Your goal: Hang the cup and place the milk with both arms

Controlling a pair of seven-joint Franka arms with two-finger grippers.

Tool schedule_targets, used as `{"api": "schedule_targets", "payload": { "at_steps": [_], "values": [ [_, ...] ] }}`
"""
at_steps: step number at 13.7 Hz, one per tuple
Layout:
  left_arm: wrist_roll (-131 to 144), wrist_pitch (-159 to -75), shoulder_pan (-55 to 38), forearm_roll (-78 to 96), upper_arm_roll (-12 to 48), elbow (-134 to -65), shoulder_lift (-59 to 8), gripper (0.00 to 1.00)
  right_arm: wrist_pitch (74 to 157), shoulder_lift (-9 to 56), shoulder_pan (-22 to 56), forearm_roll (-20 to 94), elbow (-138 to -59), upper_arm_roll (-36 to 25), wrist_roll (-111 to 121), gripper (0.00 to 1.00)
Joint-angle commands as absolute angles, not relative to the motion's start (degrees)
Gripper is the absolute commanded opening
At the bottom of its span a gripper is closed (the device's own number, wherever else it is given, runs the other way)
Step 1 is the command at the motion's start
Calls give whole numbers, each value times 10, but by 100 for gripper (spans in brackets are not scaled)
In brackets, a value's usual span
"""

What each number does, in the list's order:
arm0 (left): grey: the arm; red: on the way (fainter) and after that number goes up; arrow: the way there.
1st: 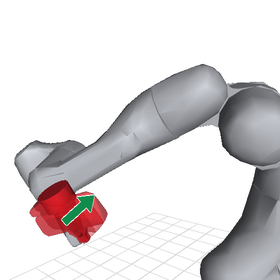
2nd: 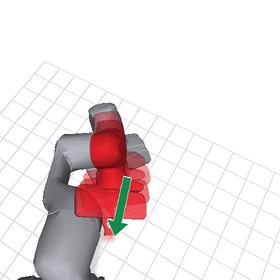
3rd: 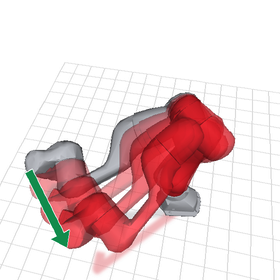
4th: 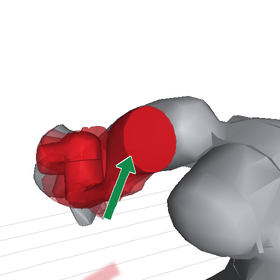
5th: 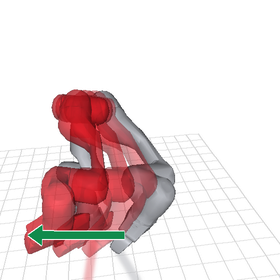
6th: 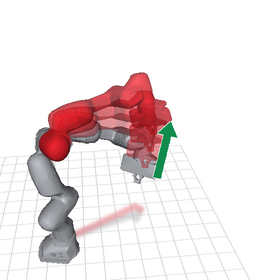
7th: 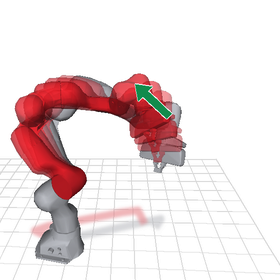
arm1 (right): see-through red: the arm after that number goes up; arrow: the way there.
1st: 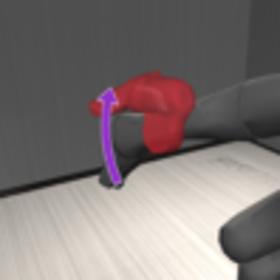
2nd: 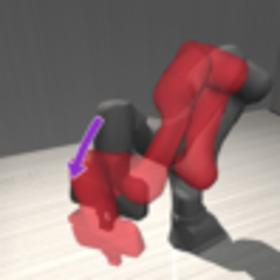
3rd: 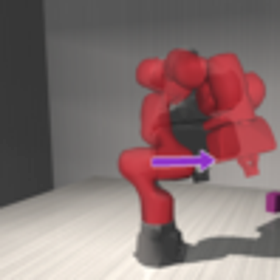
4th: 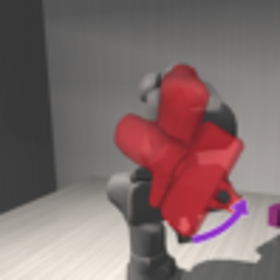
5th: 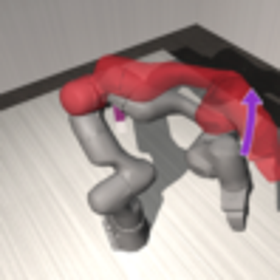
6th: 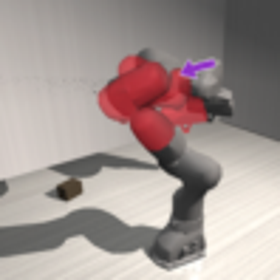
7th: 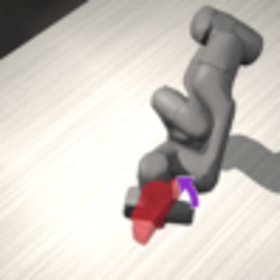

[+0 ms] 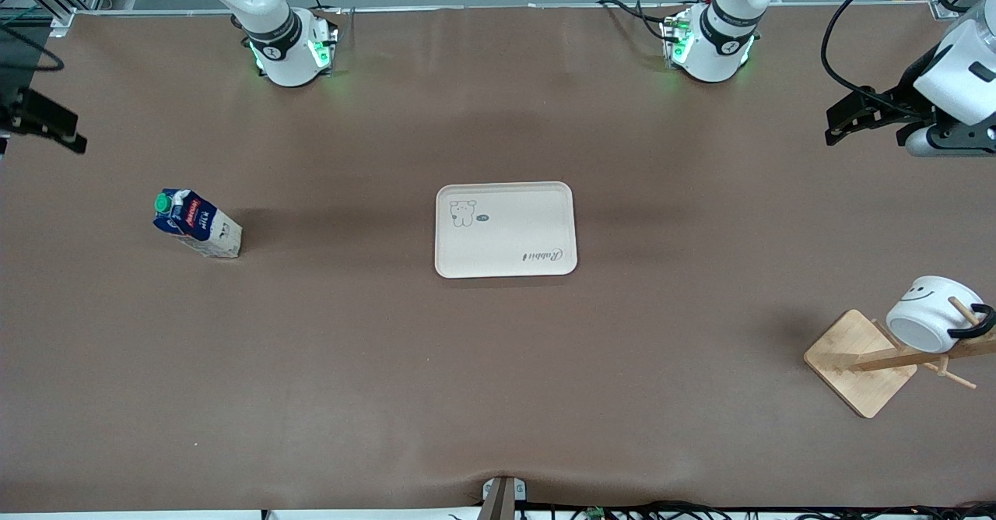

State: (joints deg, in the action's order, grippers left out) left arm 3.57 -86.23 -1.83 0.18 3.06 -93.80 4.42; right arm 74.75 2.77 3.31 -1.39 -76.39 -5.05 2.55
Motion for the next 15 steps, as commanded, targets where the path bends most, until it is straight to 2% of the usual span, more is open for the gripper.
{"api": "schedule_targets", "payload": {
  "at_steps": [1,4,7,15],
  "values": [
    [42,-860,-16,7,31,-942,52,100,773,-37,29,-26,-874,-52,21,100],
    [42,-860,-16,11,31,-941,50,100,778,-48,28,-27,-883,-52,24,100],
    [42,-860,-18,8,31,-940,48,100,781,-43,-13,-28,-880,-53,54,100],
    [42,-860,-20,4,31,-928,40,100,780,-44,-14,-21,-877,-50,47,100]
  ]
}}
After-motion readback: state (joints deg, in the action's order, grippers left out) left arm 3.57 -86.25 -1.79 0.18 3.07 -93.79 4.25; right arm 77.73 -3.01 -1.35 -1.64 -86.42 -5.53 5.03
